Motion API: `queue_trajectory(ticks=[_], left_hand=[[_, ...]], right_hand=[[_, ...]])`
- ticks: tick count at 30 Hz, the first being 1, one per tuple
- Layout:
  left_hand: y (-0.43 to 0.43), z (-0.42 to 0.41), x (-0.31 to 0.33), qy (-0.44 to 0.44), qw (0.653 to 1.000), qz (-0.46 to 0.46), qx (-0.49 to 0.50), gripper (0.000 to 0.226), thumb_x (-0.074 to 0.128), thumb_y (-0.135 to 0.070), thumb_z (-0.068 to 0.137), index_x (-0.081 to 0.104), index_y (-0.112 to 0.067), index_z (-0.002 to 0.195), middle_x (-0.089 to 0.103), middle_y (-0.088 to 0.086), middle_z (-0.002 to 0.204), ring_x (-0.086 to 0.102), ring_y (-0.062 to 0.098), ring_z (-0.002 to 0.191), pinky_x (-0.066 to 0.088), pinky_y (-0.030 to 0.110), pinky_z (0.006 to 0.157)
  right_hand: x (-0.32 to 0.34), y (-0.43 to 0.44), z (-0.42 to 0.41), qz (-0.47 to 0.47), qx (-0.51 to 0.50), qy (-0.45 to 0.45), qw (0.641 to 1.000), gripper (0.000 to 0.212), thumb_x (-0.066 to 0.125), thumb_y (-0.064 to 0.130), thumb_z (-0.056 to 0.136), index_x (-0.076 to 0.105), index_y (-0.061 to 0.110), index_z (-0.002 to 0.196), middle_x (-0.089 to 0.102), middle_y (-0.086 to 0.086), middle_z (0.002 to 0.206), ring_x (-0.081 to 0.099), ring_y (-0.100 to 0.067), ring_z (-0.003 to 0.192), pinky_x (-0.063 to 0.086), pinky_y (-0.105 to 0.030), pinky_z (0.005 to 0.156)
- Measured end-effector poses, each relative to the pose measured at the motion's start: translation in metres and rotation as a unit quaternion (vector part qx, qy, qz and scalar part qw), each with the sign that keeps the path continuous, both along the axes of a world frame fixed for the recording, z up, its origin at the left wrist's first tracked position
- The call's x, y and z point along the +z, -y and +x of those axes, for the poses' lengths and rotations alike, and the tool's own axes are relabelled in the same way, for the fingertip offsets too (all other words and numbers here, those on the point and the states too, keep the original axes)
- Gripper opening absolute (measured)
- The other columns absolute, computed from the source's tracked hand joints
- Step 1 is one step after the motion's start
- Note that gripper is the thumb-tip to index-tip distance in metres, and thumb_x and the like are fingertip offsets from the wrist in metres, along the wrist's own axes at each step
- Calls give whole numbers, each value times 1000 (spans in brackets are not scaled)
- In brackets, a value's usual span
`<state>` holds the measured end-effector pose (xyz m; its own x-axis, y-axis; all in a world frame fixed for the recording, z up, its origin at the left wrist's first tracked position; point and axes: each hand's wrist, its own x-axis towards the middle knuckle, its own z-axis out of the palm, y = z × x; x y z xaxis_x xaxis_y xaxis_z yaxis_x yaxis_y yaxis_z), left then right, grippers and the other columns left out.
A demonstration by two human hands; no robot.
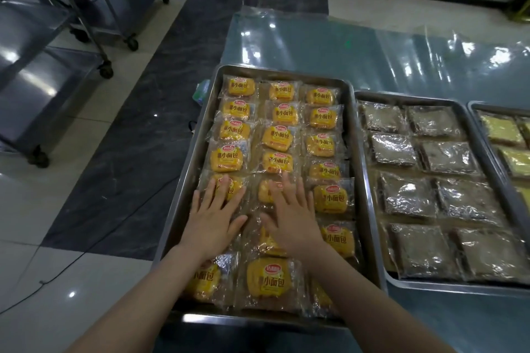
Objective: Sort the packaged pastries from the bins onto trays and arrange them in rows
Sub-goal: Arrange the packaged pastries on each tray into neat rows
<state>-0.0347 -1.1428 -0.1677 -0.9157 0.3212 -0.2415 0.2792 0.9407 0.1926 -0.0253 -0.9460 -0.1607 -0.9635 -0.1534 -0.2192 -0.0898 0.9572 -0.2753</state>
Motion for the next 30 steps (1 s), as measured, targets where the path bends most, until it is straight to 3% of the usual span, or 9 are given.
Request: queue_trajectory(ticks=[3, 6, 11, 15, 19, 22, 24, 27, 30], left_hand=[[-2, -8, 7, -28, 999, 19, 4, 62, 3, -63, 87, -17, -44, 142, -30, -2, 152, -34, 18, 136, -20, 39, 109], [-11, -25, 15, -29, 999, 32, 6, 60, 6, -61, 88, -15, -43, 142, -27, -2, 153, -30, 18, 138, -14, 41, 113], [-37, -49, 22, -22, 998, 45, -49, 62, 4, -63, 86, -16, -45, 141, -24, -2, 152, -29, 19, 137, -16, 38, 110], [-67, -60, 17, -12, 992, 19, -126, 60, 4, -65, 86, -17, -46, 139, -27, -5, 151, -29, 20, 137, -17, 39, 110], [-86, -68, 3, 29, 989, -11, -143, 61, 15, -63, 92, -21, -44, 138, -37, -3, 147, -38, 23, 132, -18, 39, 107], [-89, -67, -7, 45, 989, -13, -142, 63, 15, -63, 92, -26, -45, 136, -47, -5, 141, -46, 22, 127, -21, 40, 105], [-89, -66, -10, 45, 989, -7, -141, 62, 13, -62, 92, -27, -45, 136, -51, -8, 137, -49, 19, 125, -22, 40, 105], [-89, -66, -9, 49, 989, -7, -141, 61, 15, -59, 94, -28, -45, 135, -51, -7, 137, -48, 20, 126, -23, 39, 105], [-90, -64, -7, 49, 989, -8, -138, 61, 14, -59, 94, -28, -45, 136, -47, -5, 140, -46, 22, 127, -21, 40, 108]], right_hand=[[4, -35, -2, 14, -60, -42, 997, 66, 19, 61, 91, -2, 37, 149, -25, 5, 155, -38, -24, 135, -17, -47, 110], [7, -65, -4, 28, -112, -23, 993, 58, 27, 57, 95, 12, 38, 148, -9, 2, 160, -24, -31, 142, -13, -48, 113], [0, -73, 6, 38, -121, 25, 992, 68, 29, 62, 92, -2, 39, 149, -6, 1, 160, -6, -31, 146, 6, -49, 115], [-8, -72, 10, 66, -115, 39, 990, 72, 19, 67, 91, -14, 38, 148, -19, 0, 158, -15, -32, 144, 1, -50, 115], [-9, -76, 8, 72, -102, 55, 991, 73, 21, 67, 91, -21, 39, 145, -27, 1, 154, -24, -37, 140, -3, -53, 114], [-6, -76, 3, 68, -108, 36, 991, 71, 19, 69, 89, -13, 42, 146, -27, 6, 152, -32, -39, 136, -12, -51, 110], [-1, -76, -6, 61, -116, -10, 991, 70, 15, 66, 87, -5, 39, 149, -20, 6, 155, -35, -31, 136, -16, -48, 110], [2, -80, -26, 36, -121, -14, 992, 65, 22, 59, 93, 5, 34, 151, -3, 4, 160, -15, -24, 145, -4, -47, 115], [-2, -81, -42, 38, -110, 23, 993, 65, 24, 58, 95, 4, 31, 151, -3, 3, 160, -8, -25, 146, -3, -49, 115]])
